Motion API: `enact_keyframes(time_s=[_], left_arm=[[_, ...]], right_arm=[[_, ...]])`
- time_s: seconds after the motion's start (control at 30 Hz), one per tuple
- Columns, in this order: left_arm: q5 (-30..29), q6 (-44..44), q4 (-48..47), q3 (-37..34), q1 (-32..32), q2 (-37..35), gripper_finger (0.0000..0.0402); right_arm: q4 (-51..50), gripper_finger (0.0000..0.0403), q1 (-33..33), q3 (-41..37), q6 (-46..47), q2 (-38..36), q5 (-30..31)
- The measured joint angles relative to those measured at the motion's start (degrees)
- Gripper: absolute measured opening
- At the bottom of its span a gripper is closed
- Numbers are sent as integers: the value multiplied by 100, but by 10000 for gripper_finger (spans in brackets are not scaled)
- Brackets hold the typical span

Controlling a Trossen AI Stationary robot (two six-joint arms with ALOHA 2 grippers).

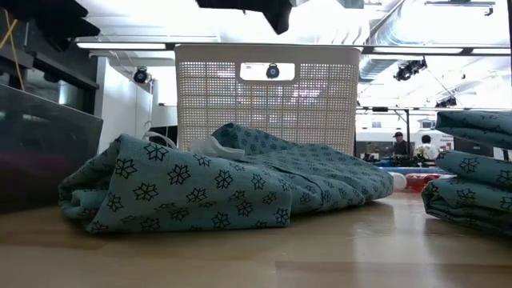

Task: Pick & place medical supplies in basket/bin
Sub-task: Put the orange bottle into the blue bin

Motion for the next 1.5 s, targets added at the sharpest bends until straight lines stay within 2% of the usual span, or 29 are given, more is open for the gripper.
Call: enact_keyframes(time_s=[0.17, 0.33, 0.57, 0.87, 1.1, 1.27, 1.5], left_arm=[[104, -112, 3, 0, 0, -2, 172], [130, -160, 45, 0, 0, 7, 172], [129, -176, 47, 0, 0, 9, 172], [129, -174, 49, 0, 0, 9, 172], [131, -174, 49, 0, 0, 9, 172], [131, -174, 49, 0, 0, 9, 172], [131, -174, 50, 0, 0, 9, 173]], right_arm=[[-870, 161, 5, 2, 101, -326, 93], [-2466, 146, 141, 4, 986, -733, 244], [-4571, 135, 709, 0, 3054, -922, 341], [-6340, 157, 1317, -299, 5919, -1012, 927], [-6792, 172, 1403, -613, 6959, -1016, 833], [-6830, 174, 1757, -1001, 7788, -1140, 835], [-6892, 174, 2228, -2166, 9389, -2088, 834]])
